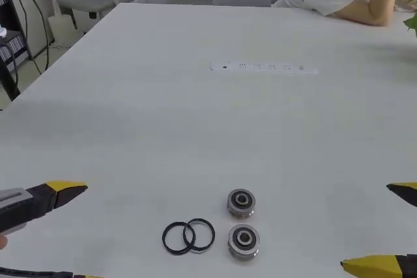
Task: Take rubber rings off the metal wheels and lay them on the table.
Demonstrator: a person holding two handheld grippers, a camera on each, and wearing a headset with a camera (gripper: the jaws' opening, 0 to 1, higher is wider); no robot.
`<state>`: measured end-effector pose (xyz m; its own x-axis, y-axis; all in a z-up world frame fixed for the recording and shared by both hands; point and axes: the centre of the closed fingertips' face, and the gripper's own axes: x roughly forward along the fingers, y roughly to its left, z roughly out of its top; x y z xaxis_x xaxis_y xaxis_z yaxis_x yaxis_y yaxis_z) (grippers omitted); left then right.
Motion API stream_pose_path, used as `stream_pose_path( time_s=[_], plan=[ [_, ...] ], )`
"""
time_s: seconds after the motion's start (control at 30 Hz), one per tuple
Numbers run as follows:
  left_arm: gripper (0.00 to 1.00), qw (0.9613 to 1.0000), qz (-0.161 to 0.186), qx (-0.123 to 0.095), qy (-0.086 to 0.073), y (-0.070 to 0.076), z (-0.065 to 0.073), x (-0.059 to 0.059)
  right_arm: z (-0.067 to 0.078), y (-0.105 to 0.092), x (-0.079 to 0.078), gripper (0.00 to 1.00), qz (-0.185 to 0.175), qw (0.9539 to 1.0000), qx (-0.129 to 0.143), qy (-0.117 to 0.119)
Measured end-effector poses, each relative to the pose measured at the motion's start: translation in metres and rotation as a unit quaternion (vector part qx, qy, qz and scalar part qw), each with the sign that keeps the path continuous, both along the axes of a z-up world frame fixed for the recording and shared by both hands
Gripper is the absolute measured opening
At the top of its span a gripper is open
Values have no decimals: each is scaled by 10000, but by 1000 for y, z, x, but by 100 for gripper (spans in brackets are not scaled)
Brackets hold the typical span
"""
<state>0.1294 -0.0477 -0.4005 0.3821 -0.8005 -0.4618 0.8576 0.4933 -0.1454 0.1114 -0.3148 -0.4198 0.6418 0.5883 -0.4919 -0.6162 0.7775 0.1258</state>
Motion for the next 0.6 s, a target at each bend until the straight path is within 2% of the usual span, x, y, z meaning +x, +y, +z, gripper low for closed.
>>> stream_pose_path(
  time_s=[0.2,0.37,0.5,0.6],
  plan=[
    [99,9999,96,-68,22,-3,-2,1,-10,2,-4,96,-120,9993,16,351],
    [99,9999,88,-73,31,-5,-2,1,-12,9,-8,95,-101,9990,20,427],
    [99,9999,82,-70,19,-8,-1,2,-12,5,-6,94,-213,9990,16,401],
    [99,9999,96,-54,11,-10,-1,5,-15,5,-8,92,-243,9985,64,493]
  ],
)
